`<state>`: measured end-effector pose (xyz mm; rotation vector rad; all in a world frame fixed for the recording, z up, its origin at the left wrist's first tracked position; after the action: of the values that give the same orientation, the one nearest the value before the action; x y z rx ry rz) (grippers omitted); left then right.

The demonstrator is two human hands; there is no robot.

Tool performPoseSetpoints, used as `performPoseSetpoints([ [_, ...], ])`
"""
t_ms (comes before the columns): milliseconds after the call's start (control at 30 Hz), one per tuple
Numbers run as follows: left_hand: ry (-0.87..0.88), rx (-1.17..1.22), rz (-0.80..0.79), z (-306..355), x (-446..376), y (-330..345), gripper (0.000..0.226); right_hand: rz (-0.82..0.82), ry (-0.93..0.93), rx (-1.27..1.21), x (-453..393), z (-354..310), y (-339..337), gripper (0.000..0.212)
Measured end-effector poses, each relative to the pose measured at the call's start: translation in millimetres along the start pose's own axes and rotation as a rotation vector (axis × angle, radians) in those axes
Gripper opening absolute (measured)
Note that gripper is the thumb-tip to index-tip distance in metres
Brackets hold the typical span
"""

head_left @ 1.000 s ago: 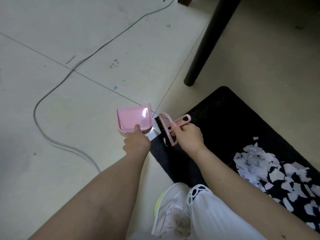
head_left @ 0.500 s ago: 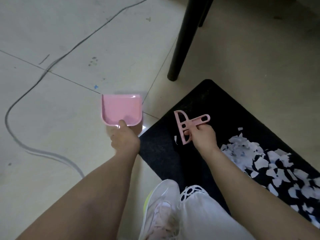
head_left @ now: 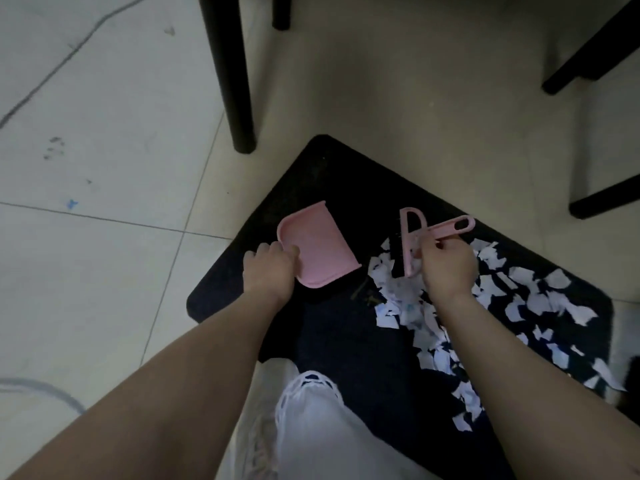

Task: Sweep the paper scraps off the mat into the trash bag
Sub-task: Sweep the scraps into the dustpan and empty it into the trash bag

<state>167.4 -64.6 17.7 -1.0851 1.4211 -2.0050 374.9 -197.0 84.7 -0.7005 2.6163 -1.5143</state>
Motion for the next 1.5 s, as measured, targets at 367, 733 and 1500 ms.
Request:
performPoseSetpoints([
  [367, 0.222, -0.162, -0.104, 37.4, -22.9, 24.9, 0.038, 0.185, -0.033, 0.331, -36.0, 45.9, -9.6, 0.045],
  [733, 0.26, -0.211, -0.125, 50.9, -41.9, 21.8, 0.033, -0.068, -0.1, 0.349, -27.1, 27.5, 33.9, 0.052],
  [1500, 0.231, -0.107, -0.186, 39.9, -33.6, 12.6, 0.039, -0.029, -0.128, 0.131, 0.7, -10.1, 35.1, 0.043],
])
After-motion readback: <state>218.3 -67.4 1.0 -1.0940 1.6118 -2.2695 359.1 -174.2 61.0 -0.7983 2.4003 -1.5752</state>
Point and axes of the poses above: each hand's wrist, its own x-axis away from the middle knuckle, its own y-axis out of the palm, z = x × y, the point moved 1 cm from there along -x, towards the middle knuckle, and after that the axes turned 5 degrees about x, right-handed, at the moved point
